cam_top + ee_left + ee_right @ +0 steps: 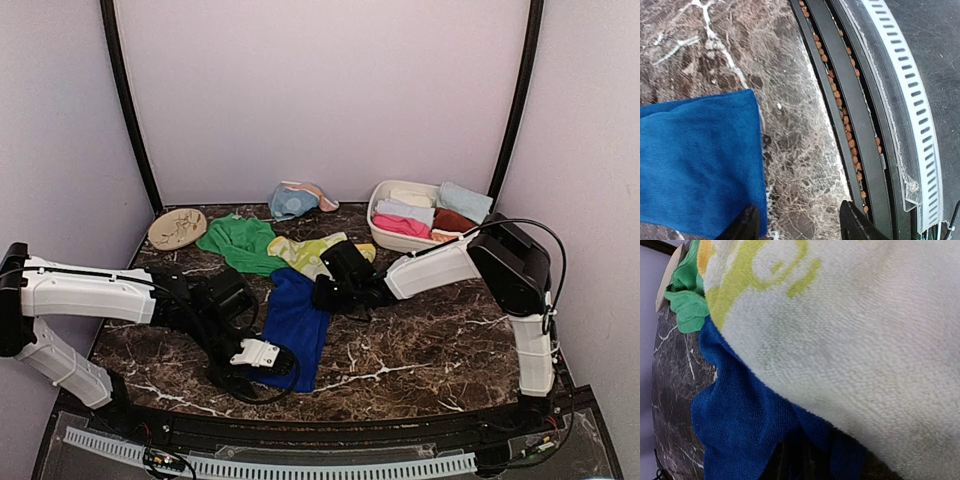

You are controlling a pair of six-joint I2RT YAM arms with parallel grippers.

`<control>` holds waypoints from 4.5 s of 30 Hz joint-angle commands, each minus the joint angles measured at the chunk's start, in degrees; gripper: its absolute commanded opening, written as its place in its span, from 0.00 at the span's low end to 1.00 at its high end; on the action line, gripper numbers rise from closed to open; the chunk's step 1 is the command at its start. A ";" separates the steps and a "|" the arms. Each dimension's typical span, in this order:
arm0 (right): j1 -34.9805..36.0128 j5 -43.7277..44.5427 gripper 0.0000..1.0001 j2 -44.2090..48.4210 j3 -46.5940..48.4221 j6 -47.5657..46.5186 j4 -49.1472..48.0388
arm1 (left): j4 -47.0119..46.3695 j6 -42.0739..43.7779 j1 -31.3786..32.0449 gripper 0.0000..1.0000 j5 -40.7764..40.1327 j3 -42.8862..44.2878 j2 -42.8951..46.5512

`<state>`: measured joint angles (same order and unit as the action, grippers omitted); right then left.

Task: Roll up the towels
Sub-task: Rotate the towel at the center of the board, then roll the towel at the center of the board.

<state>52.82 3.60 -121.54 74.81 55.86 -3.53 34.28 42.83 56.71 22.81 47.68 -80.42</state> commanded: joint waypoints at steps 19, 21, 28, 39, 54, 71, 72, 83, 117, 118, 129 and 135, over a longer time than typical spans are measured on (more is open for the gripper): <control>-0.44 -2.07 0.41 15.86 -13.74 -18.08 3.44 | -4.98 0.40 -2.22 0.40 -7.44 -3.91 -5.11; 0.45 0.17 0.45 20.11 -18.71 -21.84 0.69 | -0.79 1.20 -2.33 0.38 -2.55 -2.27 -2.75; 12.32 8.99 0.54 33.08 -32.99 -44.62 -10.47 | 2.33 0.34 -8.40 0.33 7.01 -1.01 1.45; 27.76 8.61 0.54 23.76 -25.89 -63.92 -10.72 | -4.91 -3.82 -19.77 0.63 2.90 -2.69 7.51; 28.22 5.75 0.41 13.60 -20.90 -66.00 -8.73 | -8.51 -4.96 -23.37 0.91 -0.64 -6.29 13.56; 19.54 -11.67 0.00 15.23 -19.18 -46.51 -4.60 | 2.03 9.84 -22.11 0.63 19.18 -4.90 10.42; 18.53 -14.85 0.00 15.46 -19.55 -44.15 -5.42 | 1.70 9.97 -21.85 0.62 19.20 -4.99 10.30; 8.63 -43.35 0.00 10.88 -21.55 -20.76 -15.95 | -8.26 10.66 -7.35 0.55 5.84 -6.25 2.62; 5.74 -42.49 0.08 12.12 -26.47 -14.89 -21.25 | -17.31 0.74 -5.23 0.07 -1.89 -8.31 -5.01; 5.80 -39.72 0.10 13.98 -27.15 -17.27 -19.79 | -15.74 0.80 -5.80 0.00 -0.13 -7.71 -5.05; 13.38 -2.23 0.63 36.92 -38.23 -46.76 -16.85 | 0.92 0.19 -13.84 0.00 18.40 1.52 -10.50; 16.93 -6.60 0.59 35.49 -36.72 -51.55 -15.34 | 7.14 1.21 -14.43 0.00 22.64 4.55 -15.04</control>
<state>67.96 -2.42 -84.44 37.30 11.40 -19.94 33.32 43.11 42.57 39.83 50.57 -94.17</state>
